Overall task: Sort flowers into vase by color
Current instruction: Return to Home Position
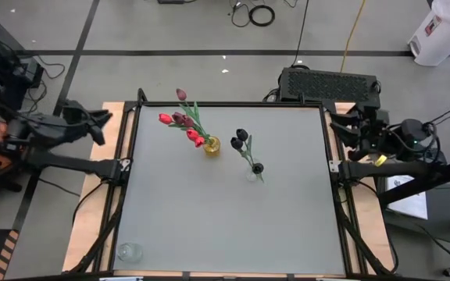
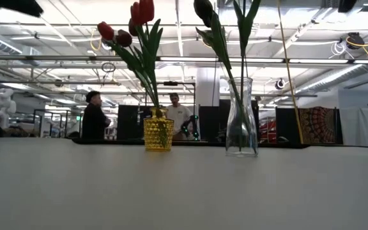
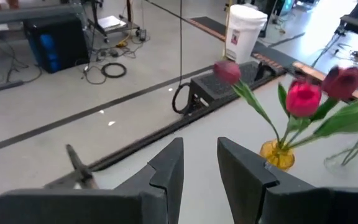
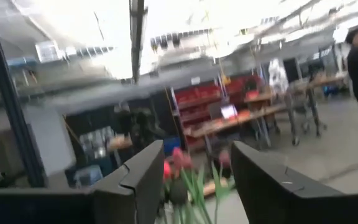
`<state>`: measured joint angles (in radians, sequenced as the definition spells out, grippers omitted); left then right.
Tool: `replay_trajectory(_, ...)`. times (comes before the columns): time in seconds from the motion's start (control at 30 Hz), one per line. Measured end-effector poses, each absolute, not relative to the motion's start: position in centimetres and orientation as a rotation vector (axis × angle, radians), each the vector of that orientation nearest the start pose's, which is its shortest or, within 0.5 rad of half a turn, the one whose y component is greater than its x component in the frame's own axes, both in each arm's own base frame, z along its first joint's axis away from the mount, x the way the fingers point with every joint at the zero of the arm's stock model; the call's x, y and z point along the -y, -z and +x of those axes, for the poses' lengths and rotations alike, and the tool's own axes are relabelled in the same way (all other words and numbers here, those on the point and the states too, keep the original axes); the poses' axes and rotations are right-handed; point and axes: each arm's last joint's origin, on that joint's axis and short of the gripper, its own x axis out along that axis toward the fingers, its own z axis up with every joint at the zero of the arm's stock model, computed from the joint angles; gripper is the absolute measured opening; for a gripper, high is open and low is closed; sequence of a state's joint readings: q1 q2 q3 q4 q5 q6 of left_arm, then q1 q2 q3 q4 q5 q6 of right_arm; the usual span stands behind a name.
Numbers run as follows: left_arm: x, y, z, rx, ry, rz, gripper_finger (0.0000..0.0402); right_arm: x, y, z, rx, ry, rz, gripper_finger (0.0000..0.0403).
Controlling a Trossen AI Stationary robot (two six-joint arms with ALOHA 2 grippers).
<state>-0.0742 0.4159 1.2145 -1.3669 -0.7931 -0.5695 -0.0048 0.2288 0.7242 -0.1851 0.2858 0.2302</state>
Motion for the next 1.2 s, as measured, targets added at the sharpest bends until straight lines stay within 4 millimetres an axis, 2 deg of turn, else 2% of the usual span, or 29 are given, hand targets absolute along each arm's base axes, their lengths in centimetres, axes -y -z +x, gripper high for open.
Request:
replay_trajectory(0.2, -2.0, -33.4, 0.5, -0.286, -0.802, -0.311, 0.0105, 0.8, -34.0, 4.2, 0.124, 0.274, 0.274, 0.0178)
replay_trajectory(0.37, -1.7, -29.8, 2.5, -0.255, -0.729, -0.388, 0.0105, 0.8, -32.6, 4.6, -0.015, 0.296, 0.347, 0.0178)
replay_trajectory(0.57, -1.5, -26.4, 4.3, -0.209, -0.701, -0.432, 0.0105, 0.8, -32.6, 5.0, -0.036, 0.301, 0.313, 0.0178)
replay_trajectory(0.73, -1.5, -24.4, 4.7, -0.185, -0.706, -0.477, 0.0105, 0.9, -33.0, 5.0, 0.009, 0.297, 0.238, 0.0178)
replay_trajectory(0.8, -1.5, -24.2, 4.7, -0.148, -0.699, -0.498, 0.0105, 0.9, -32.6, 5.2, 0.016, 0.301, 0.238, 0.0178)
replay_trajectory(0.93, -1.5, -23.7, 4.8, -0.131, -0.7, -0.505, 0.0105, 0.8, -29.8, 6.6, 0.022, 0.29, 0.282, 0.0178)
replay_trajectory(1.2, -1.4, -21.7, 5.6, -0.136, -0.708, -0.53, 0.0105, 0.8, -24.2, 8.8, 0.176, 0.264, 0.328, 0.0178)
